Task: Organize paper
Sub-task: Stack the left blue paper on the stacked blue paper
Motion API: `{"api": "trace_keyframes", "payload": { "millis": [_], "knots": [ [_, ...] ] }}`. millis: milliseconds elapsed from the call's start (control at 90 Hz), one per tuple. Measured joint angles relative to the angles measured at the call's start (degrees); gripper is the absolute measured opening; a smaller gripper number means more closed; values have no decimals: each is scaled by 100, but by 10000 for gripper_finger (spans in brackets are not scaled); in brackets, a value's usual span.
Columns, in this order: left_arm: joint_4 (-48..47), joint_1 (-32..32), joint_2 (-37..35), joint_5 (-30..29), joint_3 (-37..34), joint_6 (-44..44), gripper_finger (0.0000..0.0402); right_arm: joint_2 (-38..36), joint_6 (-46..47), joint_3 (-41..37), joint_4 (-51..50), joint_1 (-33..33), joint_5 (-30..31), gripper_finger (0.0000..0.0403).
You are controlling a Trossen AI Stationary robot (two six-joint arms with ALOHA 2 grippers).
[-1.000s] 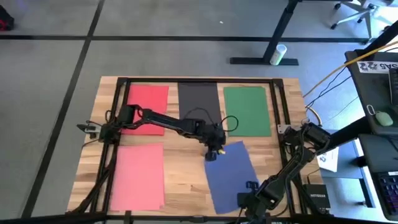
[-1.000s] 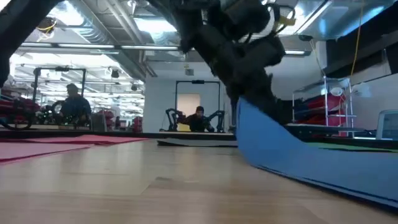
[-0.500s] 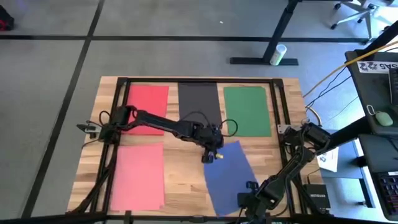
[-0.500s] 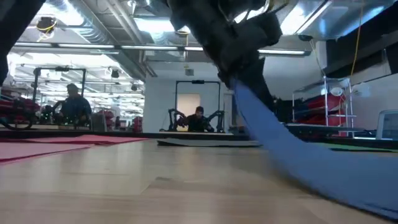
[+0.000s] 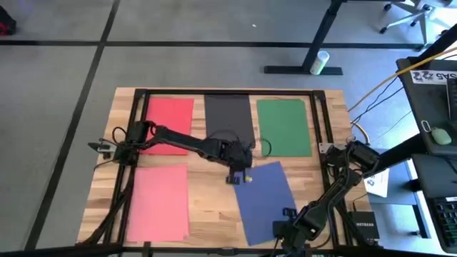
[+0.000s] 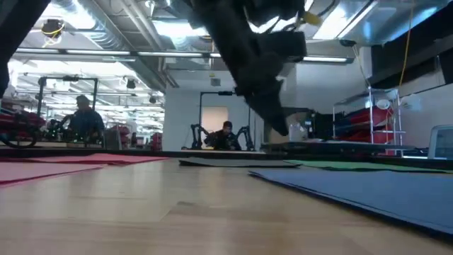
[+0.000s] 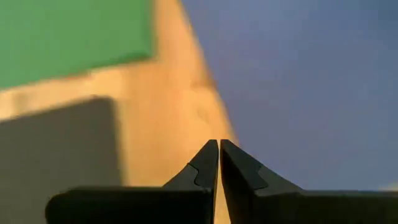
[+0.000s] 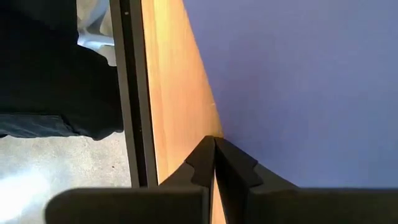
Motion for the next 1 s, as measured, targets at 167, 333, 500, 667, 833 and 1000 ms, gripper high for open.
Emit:
{"api": "trace_keyframes", "payload": {
  "millis": [167,333,500,667,833,1000],
  "knots": [
    [-752,-652,9,2,-2,2,0,-30,5,216,-506,-2,20,0],
    [-450,-1194,9,209,-11,-98,0,-60,-19,744,-1660,74,-58,0],
    [285,-1327,17,650,-351,-259,0,-62,-32,1212,-2444,238,-152,0],
    [798,-1252,53,883,-714,-453,0,-78,163,1326,-3167,399,-189,0],
    [1018,-1241,57,1022,-932,-591,0,-84,312,971,-3499,452,-428,0],
    [1296,-1278,48,1048,-1092,-693,0,-84,309,433,-3484,450,-655,0]
  ]
}}
